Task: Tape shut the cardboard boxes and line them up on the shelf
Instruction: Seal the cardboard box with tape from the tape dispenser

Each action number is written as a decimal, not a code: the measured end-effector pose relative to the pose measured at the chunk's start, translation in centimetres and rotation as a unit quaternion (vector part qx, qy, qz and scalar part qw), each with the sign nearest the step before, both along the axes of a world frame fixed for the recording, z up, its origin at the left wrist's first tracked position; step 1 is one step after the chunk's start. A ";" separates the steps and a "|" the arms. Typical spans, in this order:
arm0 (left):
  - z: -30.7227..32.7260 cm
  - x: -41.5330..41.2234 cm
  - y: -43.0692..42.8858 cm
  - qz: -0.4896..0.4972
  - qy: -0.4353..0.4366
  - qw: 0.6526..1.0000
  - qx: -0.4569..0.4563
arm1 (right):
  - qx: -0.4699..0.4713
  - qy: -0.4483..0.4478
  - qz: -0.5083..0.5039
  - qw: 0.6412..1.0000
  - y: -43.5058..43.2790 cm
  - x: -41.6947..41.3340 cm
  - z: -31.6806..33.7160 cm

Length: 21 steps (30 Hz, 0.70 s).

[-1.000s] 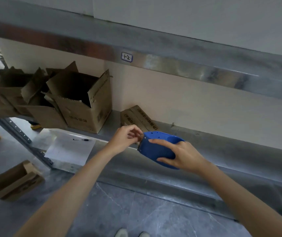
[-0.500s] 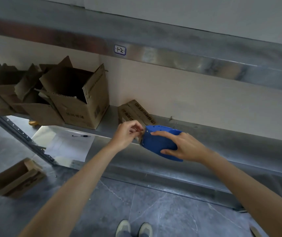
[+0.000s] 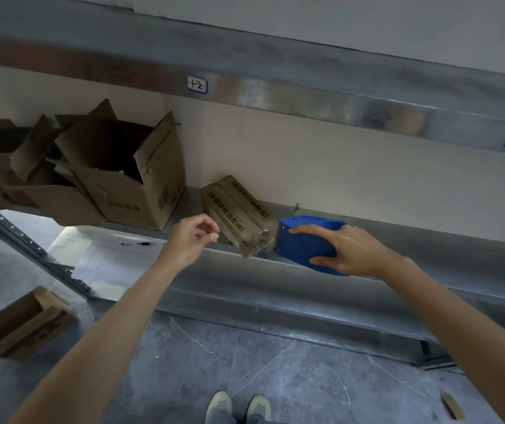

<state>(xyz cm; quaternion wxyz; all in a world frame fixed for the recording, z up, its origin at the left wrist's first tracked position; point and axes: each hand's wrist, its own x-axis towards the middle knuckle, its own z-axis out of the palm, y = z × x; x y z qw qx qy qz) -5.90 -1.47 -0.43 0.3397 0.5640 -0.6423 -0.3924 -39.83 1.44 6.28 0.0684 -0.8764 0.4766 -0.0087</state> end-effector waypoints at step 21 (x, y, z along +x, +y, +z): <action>-4.1 -5.8 -0.2 0.039 -0.004 0.998 -0.040 | 0.024 0.071 -0.039 0.996 -1.2 -2.2 -2.5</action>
